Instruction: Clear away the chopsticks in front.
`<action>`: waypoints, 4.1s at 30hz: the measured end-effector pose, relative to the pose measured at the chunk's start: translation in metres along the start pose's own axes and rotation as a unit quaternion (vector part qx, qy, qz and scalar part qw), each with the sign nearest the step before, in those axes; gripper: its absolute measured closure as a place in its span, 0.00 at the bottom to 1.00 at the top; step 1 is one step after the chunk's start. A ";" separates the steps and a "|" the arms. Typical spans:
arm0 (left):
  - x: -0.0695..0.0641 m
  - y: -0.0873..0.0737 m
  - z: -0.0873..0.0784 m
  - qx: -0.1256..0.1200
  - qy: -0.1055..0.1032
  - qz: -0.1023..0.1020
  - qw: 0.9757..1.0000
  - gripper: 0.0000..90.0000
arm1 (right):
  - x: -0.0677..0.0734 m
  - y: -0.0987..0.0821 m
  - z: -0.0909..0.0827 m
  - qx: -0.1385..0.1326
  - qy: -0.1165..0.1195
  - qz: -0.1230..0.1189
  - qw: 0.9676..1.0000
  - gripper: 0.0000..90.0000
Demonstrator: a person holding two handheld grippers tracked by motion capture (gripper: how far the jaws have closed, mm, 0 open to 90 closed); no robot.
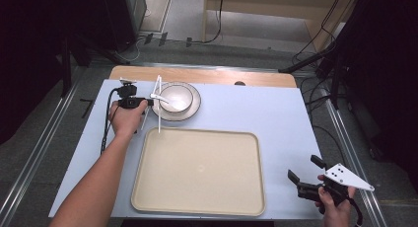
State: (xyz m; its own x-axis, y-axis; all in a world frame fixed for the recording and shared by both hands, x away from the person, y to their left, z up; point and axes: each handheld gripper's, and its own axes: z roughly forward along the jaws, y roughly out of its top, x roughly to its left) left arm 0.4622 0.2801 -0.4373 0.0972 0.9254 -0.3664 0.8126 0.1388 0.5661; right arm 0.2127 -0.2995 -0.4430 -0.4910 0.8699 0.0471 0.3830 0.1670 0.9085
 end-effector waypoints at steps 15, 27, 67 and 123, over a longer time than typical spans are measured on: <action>0.006 0.002 -0.003 -0.002 -0.019 -0.025 0.999 0.94 | -0.001 -0.001 -0.001 -0.002 -0.003 0.004 1.000 0.05; 0.007 0.005 -0.007 -0.010 -0.019 -0.038 0.999 0.96 | -0.001 0.000 -0.001 -0.002 -0.005 0.002 1.000 0.05; 0.003 -0.026 -0.063 -0.064 -0.016 -0.028 0.997 0.96 | -0.001 -0.001 -0.002 -0.009 -0.004 0.001 1.000 0.05; -0.020 -0.132 -0.127 -0.085 -0.026 -0.004 0.996 0.96 | 0.001 0.001 -0.004 -0.019 0.008 0.000 1.000 0.03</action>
State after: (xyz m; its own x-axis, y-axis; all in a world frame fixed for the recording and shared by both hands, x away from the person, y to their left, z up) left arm 0.2802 0.2877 -0.4108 0.1238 0.9053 -0.4062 0.7050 0.2079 0.6781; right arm 0.2095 -0.3006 -0.4402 -0.5032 0.8626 0.0522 0.3521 0.1495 0.9239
